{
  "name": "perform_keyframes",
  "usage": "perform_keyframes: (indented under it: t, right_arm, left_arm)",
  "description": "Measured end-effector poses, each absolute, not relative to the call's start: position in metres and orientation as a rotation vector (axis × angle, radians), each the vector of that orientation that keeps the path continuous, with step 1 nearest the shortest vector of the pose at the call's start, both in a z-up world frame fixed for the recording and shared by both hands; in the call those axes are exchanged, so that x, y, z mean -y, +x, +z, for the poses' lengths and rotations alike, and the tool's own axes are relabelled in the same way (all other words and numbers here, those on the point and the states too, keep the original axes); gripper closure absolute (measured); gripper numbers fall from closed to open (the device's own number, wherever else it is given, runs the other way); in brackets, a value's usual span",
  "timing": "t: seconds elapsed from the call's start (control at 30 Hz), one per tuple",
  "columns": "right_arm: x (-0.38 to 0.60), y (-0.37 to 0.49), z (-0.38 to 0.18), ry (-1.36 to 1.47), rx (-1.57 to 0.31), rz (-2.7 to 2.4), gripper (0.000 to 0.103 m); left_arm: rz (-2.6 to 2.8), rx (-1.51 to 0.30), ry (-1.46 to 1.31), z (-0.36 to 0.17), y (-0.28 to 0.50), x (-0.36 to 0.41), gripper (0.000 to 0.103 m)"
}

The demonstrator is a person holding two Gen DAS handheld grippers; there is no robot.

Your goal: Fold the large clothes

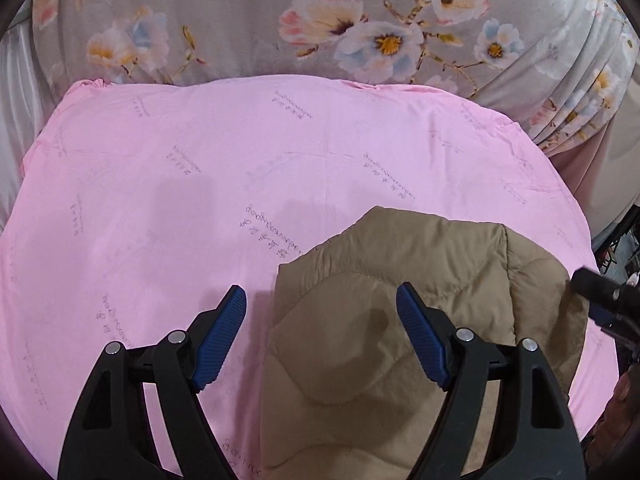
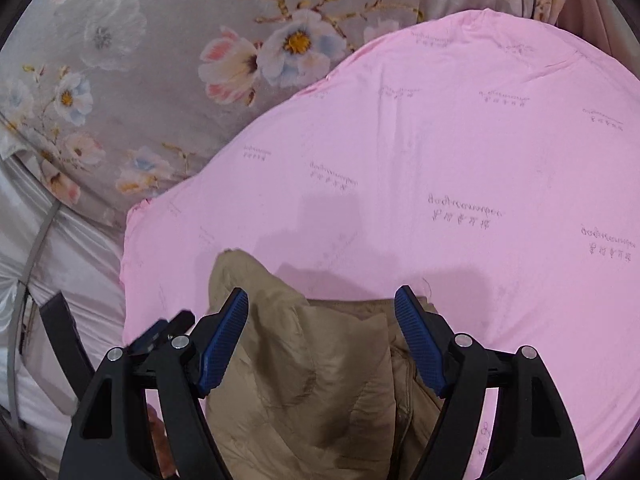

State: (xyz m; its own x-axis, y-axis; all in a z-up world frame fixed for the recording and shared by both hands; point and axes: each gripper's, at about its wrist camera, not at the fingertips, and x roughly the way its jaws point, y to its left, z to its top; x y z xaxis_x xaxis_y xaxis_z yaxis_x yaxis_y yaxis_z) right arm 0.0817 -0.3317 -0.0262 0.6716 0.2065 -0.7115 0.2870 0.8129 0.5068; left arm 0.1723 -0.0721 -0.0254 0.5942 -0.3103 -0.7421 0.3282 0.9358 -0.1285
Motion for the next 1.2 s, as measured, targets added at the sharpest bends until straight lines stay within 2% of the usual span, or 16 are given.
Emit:
perform_keyframes:
  t: [0.03,0.07,0.1,0.17,0.27,0.57,1.2]
  right_arm:
    - [0.326,0.084,-0.033,0.619,-0.874,-0.044,0.029]
    - [0.321,0.084,-0.037,0.603,-0.881,-0.037,0.039]
    - [0.317,0.083,-0.039,0.590,-0.878,-0.039,0.058]
    - [0.310,0.077,-0.042,0.560,-0.850,-0.050,0.075]
    - [0.307,0.060,-0.051,0.512,-0.821,-0.114,0.085]
    - [0.328,0.037,-0.124,0.595,-0.838,-0.179,0.085]
    - [0.319,0.048,-0.153,0.530,-0.807,-0.198,0.083]
  left_arm:
    - [-0.371,-0.866,0.023,-0.028,0.175,0.074,0.028]
    - [-0.367,-0.875,0.022,-0.031,0.180,0.078,0.028]
    - [-0.366,-0.880,0.021,-0.033,0.182,0.081,0.028]
    - [-0.366,-0.893,0.021,-0.039,0.187,0.089,0.028]
    - [-0.358,-0.899,0.037,-0.048,0.191,0.099,0.028]
    - [-0.384,-0.891,0.093,-0.090,0.188,0.122,0.026]
    - [-0.306,-0.792,0.149,-0.120,0.186,0.135,0.022]
